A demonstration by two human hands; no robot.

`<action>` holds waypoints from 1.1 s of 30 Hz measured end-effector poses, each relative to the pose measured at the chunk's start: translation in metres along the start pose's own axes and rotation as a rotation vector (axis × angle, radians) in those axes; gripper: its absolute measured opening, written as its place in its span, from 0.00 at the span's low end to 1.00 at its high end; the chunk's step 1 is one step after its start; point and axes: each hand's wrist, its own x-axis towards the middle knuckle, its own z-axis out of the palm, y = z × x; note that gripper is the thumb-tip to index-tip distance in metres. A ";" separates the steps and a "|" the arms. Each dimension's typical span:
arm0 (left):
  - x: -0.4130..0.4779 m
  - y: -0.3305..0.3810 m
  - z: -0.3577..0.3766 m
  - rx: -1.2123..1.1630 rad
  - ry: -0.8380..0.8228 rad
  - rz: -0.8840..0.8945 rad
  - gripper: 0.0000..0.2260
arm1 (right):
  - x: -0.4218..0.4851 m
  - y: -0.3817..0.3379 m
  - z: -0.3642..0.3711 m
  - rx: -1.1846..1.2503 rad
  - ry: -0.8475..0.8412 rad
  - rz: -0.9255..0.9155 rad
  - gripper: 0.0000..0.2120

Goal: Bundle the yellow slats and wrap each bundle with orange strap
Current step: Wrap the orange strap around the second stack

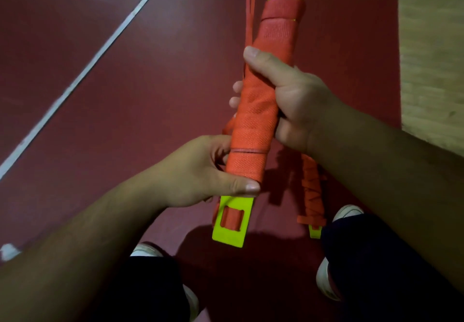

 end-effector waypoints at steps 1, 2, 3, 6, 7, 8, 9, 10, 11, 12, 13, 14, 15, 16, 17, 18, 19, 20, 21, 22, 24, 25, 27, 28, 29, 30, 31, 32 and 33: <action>0.000 0.000 0.000 -0.018 -0.018 0.016 0.19 | 0.001 0.000 0.000 0.013 -0.015 0.010 0.14; -0.001 0.002 0.000 -0.048 -0.035 0.031 0.19 | 0.001 -0.001 -0.001 0.027 -0.032 0.019 0.13; -0.001 0.003 0.000 -0.088 -0.050 0.044 0.19 | 0.001 -0.003 -0.001 0.039 -0.044 0.026 0.12; -0.003 0.007 -0.005 -0.157 -0.130 0.063 0.18 | -0.002 -0.009 -0.001 0.063 -0.055 0.025 0.08; -0.003 0.008 -0.007 -0.139 -0.145 0.047 0.20 | -0.004 -0.010 -0.001 0.073 -0.063 0.019 0.08; -0.003 0.006 -0.009 -0.117 -0.149 0.027 0.24 | -0.006 -0.010 -0.001 0.078 -0.078 0.012 0.08; -0.003 0.005 -0.010 -0.097 -0.151 0.011 0.28 | -0.007 -0.010 -0.001 0.079 -0.093 0.005 0.08; -0.004 0.004 -0.010 -0.075 -0.145 -0.004 0.29 | -0.008 -0.009 -0.001 0.075 -0.106 -0.001 0.09; -0.004 0.004 -0.008 -0.048 -0.119 -0.010 0.27 | -0.008 -0.009 -0.001 0.059 -0.110 -0.008 0.09; -0.004 0.004 -0.004 -0.029 -0.070 -0.010 0.22 | -0.007 -0.008 -0.001 0.031 -0.096 -0.023 0.11; -0.003 0.005 0.000 -0.012 0.001 -0.015 0.16 | -0.006 -0.008 0.000 -0.012 -0.065 -0.045 0.11; -0.002 0.005 0.005 0.018 0.077 -0.015 0.11 | -0.005 -0.007 0.000 -0.061 -0.025 -0.074 0.11; -0.001 0.004 0.009 0.072 0.150 -0.006 0.09 | -0.005 -0.006 0.002 -0.099 0.012 -0.103 0.11; 0.000 0.003 0.011 0.134 0.202 -0.003 0.09 | -0.004 -0.005 0.002 -0.116 0.044 -0.126 0.11; 0.001 0.002 0.012 0.178 0.230 -0.006 0.09 | -0.004 -0.003 0.002 -0.117 0.067 -0.138 0.11; 0.001 0.002 0.012 0.192 0.240 -0.009 0.09 | -0.004 -0.001 0.001 -0.113 0.088 -0.141 0.11; 0.001 0.003 0.012 0.181 0.231 -0.011 0.09 | -0.003 0.000 0.001 -0.104 0.103 -0.134 0.10; -0.001 0.004 0.011 0.151 0.212 -0.011 0.10 | -0.003 0.000 0.000 -0.089 0.110 -0.121 0.09; -0.001 0.007 0.010 0.116 0.186 -0.008 0.10 | -0.002 0.000 -0.001 -0.068 0.106 -0.103 0.07; -0.002 0.009 0.009 0.090 0.159 -0.007 0.11 | -0.002 -0.001 -0.002 -0.042 0.095 -0.082 0.07; -0.003 0.011 0.003 0.051 0.089 -0.013 0.16 | -0.001 -0.002 -0.003 0.001 0.077 -0.051 0.05; -0.003 0.010 0.000 0.023 0.038 -0.028 0.19 | -0.002 -0.002 -0.003 0.014 0.061 -0.040 0.05; -0.004 0.008 -0.007 -0.022 -0.071 -0.062 0.26 | -0.004 -0.001 -0.003 0.035 0.005 -0.028 0.04; -0.005 0.008 -0.008 -0.034 -0.110 -0.080 0.29 | -0.005 0.000 -0.003 0.040 -0.032 -0.021 0.04; -0.006 0.009 -0.007 -0.036 -0.140 -0.099 0.31 | -0.007 0.000 -0.002 0.037 -0.073 -0.015 0.04; -0.007 0.009 -0.007 -0.028 -0.163 -0.118 0.31 | -0.008 0.001 -0.001 0.026 -0.113 -0.010 0.04; -0.007 0.010 -0.006 -0.015 -0.183 -0.130 0.31 | -0.010 0.001 0.000 0.011 -0.144 -0.006 0.04; -0.007 0.010 -0.005 -0.002 -0.201 -0.129 0.30 | -0.011 0.001 0.000 -0.002 -0.167 -0.004 0.04; -0.007 0.010 -0.004 0.008 -0.208 -0.121 0.29 | -0.011 0.001 0.001 -0.014 -0.183 0.000 0.04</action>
